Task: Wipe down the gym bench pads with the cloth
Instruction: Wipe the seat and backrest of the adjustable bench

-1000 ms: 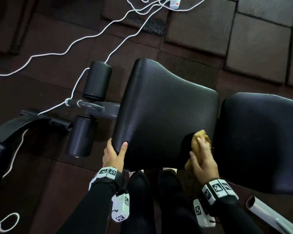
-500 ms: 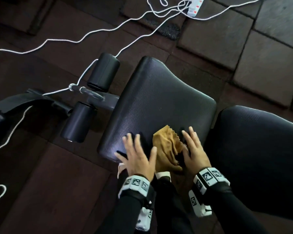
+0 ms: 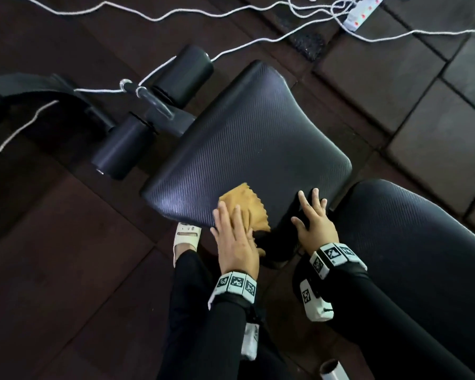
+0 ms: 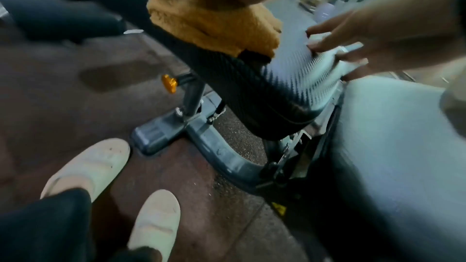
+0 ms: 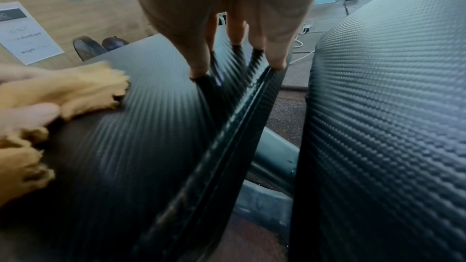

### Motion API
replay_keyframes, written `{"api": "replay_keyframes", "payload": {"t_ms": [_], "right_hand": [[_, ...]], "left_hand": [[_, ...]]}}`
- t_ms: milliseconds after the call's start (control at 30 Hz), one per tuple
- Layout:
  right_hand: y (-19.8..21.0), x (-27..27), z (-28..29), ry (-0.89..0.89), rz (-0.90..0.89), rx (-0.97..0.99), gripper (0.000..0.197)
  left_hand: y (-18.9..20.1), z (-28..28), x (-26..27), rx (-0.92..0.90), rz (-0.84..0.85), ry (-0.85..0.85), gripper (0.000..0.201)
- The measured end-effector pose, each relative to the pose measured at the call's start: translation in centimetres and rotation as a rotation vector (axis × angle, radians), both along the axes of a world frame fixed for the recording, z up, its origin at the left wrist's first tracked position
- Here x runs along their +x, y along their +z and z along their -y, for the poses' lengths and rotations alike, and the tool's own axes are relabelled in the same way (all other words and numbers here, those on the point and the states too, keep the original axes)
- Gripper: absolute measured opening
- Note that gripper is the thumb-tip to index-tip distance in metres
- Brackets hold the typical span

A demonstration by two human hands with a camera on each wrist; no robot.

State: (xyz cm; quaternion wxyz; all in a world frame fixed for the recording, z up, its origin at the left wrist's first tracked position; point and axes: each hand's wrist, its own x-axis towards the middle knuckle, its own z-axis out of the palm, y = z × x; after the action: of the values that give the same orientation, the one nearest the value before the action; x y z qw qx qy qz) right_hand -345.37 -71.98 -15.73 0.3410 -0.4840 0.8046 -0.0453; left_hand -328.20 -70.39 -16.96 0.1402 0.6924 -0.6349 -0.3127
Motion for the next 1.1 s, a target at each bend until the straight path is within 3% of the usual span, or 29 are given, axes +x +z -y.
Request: {"api": "replay_keyframes", "payload": {"t_ms": [133,233,300,333,500,767,1000,1100], "right_hand": [[0.1,0.0,-0.1,0.005,-0.009,0.002,0.064],[0.1,-0.1,-0.2,0.021,-0.019,0.0,0.063],[0.0,-0.1,-0.2,0.026,-0.026,-0.007,0.063],[0.0,-0.1,-0.3,0.027,-0.029,-0.01,0.063],[-0.2,0.1,-0.2,0.019,-0.036,-0.003,0.063],[-0.5,0.4,-0.2,-0.008,-0.043,-0.008,0.064],[-0.6,1.0,-0.2,-0.062,-0.043,-0.024,0.065],[-0.6,1.3,-0.2,-0.079,-0.046,-0.029,0.066]], "left_hand": [[0.9,-1.8,-1.2,-0.029,-0.228,0.467,0.063],[0.4,-2.9,-2.8,0.038,-0.388,0.608,0.071],[-0.2,-3.5,-3.4,0.222,-0.488,0.682,0.072],[-0.6,-3.9,-3.5,0.292,-0.485,0.694,0.07],[-1.0,-3.5,-3.1,0.29,-0.469,0.744,0.056],[-2.3,4.2,3.2,0.234,-0.473,1.003,0.062],[-1.0,2.0,2.6,0.303,-0.505,0.83,0.063],[-0.9,3.3,4.1,0.351,-0.486,0.863,0.063]]}}
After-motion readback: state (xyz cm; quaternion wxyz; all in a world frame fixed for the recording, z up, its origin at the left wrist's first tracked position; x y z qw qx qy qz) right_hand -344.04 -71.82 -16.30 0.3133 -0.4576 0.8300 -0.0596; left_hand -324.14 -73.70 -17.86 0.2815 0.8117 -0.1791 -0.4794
